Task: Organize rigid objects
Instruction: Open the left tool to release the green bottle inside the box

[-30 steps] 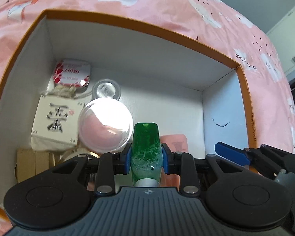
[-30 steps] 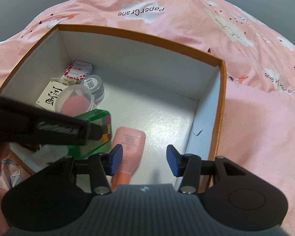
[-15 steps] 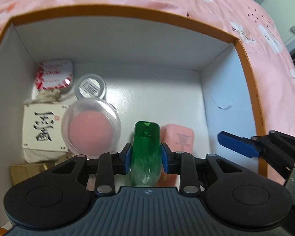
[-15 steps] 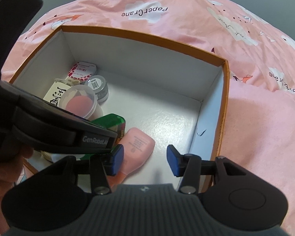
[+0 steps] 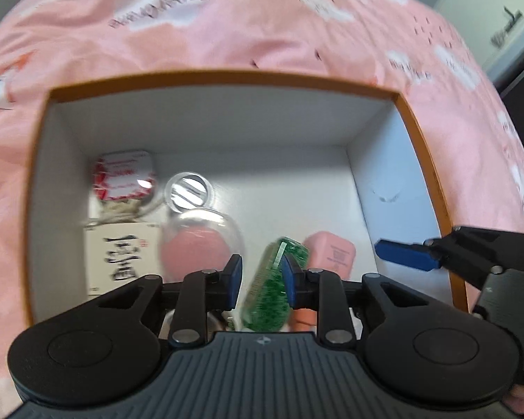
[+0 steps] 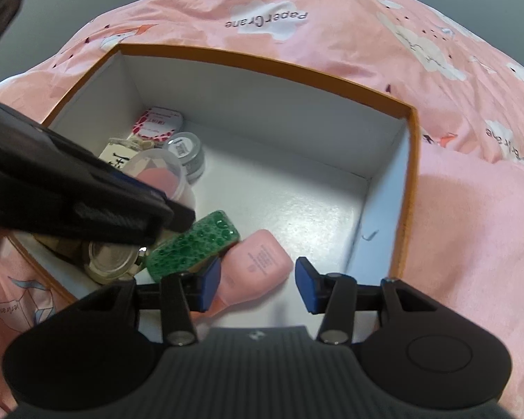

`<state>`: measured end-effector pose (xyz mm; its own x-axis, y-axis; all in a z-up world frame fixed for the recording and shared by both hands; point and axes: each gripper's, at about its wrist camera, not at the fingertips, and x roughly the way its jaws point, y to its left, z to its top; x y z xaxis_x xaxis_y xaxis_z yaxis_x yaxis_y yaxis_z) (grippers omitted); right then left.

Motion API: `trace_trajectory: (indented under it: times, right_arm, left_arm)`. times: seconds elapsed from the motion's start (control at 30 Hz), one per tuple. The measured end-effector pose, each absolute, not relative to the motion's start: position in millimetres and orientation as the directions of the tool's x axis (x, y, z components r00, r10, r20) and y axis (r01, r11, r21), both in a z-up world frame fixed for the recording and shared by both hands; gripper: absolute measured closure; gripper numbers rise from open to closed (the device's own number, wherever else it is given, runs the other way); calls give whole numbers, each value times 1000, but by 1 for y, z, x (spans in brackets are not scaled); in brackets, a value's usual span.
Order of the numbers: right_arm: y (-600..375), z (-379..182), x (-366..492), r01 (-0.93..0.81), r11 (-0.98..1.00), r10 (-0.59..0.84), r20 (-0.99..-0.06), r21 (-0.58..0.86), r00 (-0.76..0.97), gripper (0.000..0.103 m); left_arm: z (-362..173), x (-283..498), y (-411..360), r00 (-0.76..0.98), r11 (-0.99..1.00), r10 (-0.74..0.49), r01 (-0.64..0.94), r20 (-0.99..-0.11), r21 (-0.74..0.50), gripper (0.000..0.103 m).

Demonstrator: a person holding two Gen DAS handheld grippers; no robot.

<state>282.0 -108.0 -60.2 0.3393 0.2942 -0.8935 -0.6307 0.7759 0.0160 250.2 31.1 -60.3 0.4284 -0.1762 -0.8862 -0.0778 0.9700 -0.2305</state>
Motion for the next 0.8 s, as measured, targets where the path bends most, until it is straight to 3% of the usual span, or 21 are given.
trace_trajectory:
  times: [0.17, 0.33, 0.6, 0.8]
  right_arm:
    - [-97, -69, 290, -619, 785, 215, -926, -24, 309, 54]
    - [-91, -80, 302, -587, 809, 235, -939, 45, 252, 50]
    - [-72, -80, 301, -665, 747, 275, -919, 19, 282, 63]
    - [-70, -78, 311, -612, 769, 390, -894, 184, 221, 70]
  left_arm:
    - [-46, 226, 53, 487, 953, -183, -124, -854, -275, 73]
    - [-48, 214, 61, 511, 940, -167, -176, -843, -293, 73]
    - [-61, 207, 70, 507, 911, -185, -232, -842, -340, 73]
    - [-65, 206, 72, 501, 900, -203, -243, -841, -362, 73]
